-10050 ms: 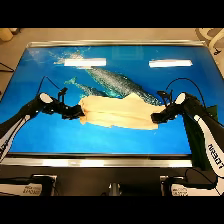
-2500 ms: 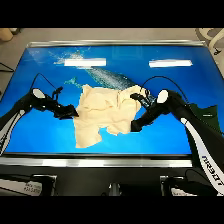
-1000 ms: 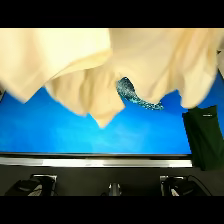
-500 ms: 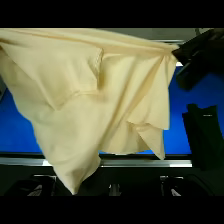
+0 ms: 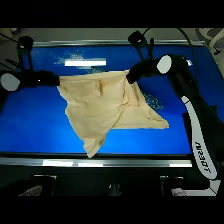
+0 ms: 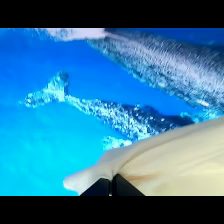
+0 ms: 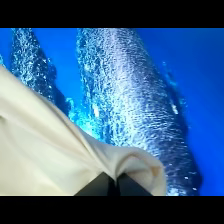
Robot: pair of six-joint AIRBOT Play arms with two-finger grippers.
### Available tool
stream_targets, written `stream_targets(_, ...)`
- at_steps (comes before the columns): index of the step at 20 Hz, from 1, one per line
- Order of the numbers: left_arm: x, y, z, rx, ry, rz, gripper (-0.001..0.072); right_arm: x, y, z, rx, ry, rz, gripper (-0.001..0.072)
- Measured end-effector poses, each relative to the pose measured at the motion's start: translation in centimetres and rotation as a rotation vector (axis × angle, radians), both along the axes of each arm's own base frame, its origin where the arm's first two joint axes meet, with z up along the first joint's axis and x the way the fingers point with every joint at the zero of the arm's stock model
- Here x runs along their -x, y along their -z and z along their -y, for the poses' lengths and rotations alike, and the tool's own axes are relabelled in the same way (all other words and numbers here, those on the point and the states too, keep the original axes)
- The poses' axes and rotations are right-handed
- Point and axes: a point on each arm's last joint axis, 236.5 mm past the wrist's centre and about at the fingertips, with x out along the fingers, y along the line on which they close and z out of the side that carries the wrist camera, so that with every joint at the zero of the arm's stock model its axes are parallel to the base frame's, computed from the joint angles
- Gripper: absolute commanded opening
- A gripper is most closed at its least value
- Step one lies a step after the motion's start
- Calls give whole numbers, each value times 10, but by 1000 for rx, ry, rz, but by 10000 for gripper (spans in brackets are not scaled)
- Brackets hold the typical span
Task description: Fold the shirts.
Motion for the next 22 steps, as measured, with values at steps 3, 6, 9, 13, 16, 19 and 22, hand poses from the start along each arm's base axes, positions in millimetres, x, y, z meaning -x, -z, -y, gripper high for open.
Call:
stream_targets(3, -2, 55, 15, 56, -8, -144, 32, -4, 38, -16, -75, 22, -108, 49)
stream_targets(6, 8, 90, 29, 92, 0, -268, 485, 3, 53, -17, -76, 11, -176, 426)
stream_targets(9, 25, 102, 17, 104, -16, -386, 533, 13, 41, 20, 27, 15, -184, 427)
stream_targets(13, 61, 98, -28, 120, -62, -511, 534, 37, 28, 139, 211, 137, -274, 397)
stream_targets(16, 106, 105, -44, 196, -86, -586, 534, 88, 53, 201, 218, 203, -496, 397)
stream_targets(19, 157, 134, -35, 289, -104, -664, 532, 150, 91, 214, 186, 187, -698, 413)
stream_targets(22, 190, 163, -17, 372, -119, -717, 531, 187, 114, 214, 157, 188, -770, 412)
